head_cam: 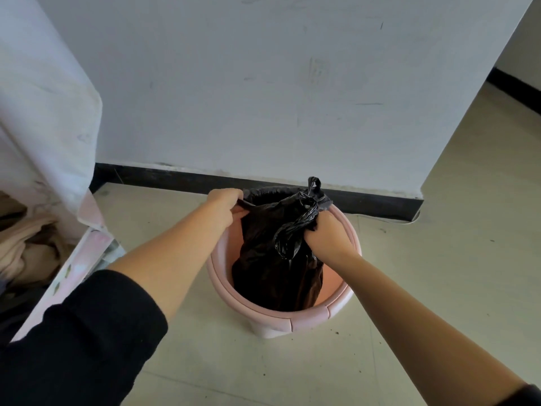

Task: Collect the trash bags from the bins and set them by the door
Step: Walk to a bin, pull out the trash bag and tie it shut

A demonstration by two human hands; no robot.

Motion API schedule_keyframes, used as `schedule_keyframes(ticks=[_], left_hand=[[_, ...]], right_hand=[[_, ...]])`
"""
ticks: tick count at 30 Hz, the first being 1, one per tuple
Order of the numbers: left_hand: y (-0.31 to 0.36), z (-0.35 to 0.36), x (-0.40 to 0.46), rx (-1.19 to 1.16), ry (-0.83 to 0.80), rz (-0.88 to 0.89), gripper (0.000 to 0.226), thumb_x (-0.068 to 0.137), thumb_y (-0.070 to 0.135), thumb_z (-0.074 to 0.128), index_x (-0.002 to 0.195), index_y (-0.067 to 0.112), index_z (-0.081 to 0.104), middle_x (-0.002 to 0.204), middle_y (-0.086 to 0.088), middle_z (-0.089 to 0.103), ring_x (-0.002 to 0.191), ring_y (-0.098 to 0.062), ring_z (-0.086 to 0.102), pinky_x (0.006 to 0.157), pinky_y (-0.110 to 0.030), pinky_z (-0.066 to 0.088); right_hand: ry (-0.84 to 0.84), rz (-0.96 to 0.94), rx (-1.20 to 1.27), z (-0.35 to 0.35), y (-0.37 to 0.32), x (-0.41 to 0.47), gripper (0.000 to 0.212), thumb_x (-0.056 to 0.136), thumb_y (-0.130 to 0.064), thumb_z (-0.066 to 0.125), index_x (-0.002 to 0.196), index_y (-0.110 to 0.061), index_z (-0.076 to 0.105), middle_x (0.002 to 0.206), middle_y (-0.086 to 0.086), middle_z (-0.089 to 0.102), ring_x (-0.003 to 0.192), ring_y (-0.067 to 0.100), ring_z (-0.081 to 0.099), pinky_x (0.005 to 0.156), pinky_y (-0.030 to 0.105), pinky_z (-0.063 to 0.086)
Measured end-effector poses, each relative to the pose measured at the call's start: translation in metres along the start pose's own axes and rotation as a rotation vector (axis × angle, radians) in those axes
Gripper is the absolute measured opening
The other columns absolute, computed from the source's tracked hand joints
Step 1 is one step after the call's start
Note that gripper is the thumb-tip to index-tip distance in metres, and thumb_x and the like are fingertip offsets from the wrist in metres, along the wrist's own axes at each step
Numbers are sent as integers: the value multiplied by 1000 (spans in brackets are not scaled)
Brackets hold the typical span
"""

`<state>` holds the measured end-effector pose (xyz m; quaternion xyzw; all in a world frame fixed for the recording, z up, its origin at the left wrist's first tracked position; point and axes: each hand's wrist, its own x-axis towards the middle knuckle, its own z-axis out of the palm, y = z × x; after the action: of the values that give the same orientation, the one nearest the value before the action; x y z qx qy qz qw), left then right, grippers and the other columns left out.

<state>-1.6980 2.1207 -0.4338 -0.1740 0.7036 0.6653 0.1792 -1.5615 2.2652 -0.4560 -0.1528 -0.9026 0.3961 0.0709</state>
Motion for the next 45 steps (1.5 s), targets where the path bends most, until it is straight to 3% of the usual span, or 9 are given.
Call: schedule_keyframes(ticks=[4, 8, 14, 18, 22, 25, 29, 37, 45], left_hand=[[-12, -4, -7, 102, -68, 177, 23, 82, -5, 50, 77, 10, 67, 91, -11, 64, 82, -24, 60, 79, -32, 51], [-29, 8, -43, 335, -371, 404, 38, 87, -5, 43, 69, 17, 69, 93, 8, 70, 90, -12, 64, 79, -21, 50], [-33, 16, -72, 568, -521, 469, 31, 92, 10, 44, 69, 20, 63, 68, 2, 60, 67, -13, 55, 66, -23, 44], [-30, 13, -75, 717, -576, 586, 26, 92, 9, 45, 80, 21, 64, 68, 13, 57, 59, 4, 52, 58, -7, 37], [-30, -12, -43, 771, -121, 714, 26, 89, 18, 51, 114, 24, 59, 117, 4, 61, 100, -17, 61, 85, -30, 49], [-37, -44, -22, 731, 59, 305, 45, 88, 21, 59, 131, 10, 48, 124, -11, 57, 107, -29, 58, 88, -37, 47], [-58, -82, -16, 212, -321, -343, 40, 90, 29, 59, 121, 4, 59, 111, -17, 68, 101, -32, 65, 80, -44, 55], [-68, -81, -20, 121, -282, -255, 13, 88, -2, 49, 88, 1, 61, 72, -13, 69, 63, -25, 68, 51, -33, 55], [-56, -41, -26, -287, -102, -284, 38, 95, 10, 51, 132, 7, 44, 126, -18, 53, 121, -38, 51, 89, -62, 47]], right_hand=[[0, -74, 29, 7, 2, 8, 19, 81, 2, 45, 76, -13, 56, 105, 14, 56, 66, 7, 51, 52, 4, 40], [-41, -159, 82, 14, 1, 8, 31, 83, 0, 50, 97, -27, 56, 122, 5, 50, 113, 20, 50, 99, 33, 44], [-101, -44, 190, 12, 5, 2, 71, 88, 3, 53, 146, -18, 19, 107, -11, 47, 96, 7, 51, 86, 19, 39], [-289, -92, -197, 10, 4, 6, 25, 92, -3, 46, 75, -21, 51, 71, -9, 48, 71, 9, 49, 58, 11, 38], [-228, -93, -297, 6, 4, 12, 25, 94, -5, 37, 99, -3, 62, 86, 4, 60, 83, 20, 58, 70, 29, 47], [-119, -26, -116, 2, 0, 19, 29, 95, -4, 36, 113, -10, 58, 99, 0, 59, 99, 23, 60, 85, 31, 48], [26, 211, 614, -9, -23, 22, 25, 95, -3, 40, 88, -21, 55, 81, 1, 61, 78, 19, 60, 76, 37, 53], [291, 142, 805, -68, -74, 20, 28, 91, -3, 48, 68, -19, 47, 69, -2, 50, 63, 13, 51, 60, 24, 46], [575, -3, 774, -134, -72, 0, 35, 85, 6, 40, 63, -21, 37, 63, -3, 40, 63, 15, 38, 60, 31, 35]])
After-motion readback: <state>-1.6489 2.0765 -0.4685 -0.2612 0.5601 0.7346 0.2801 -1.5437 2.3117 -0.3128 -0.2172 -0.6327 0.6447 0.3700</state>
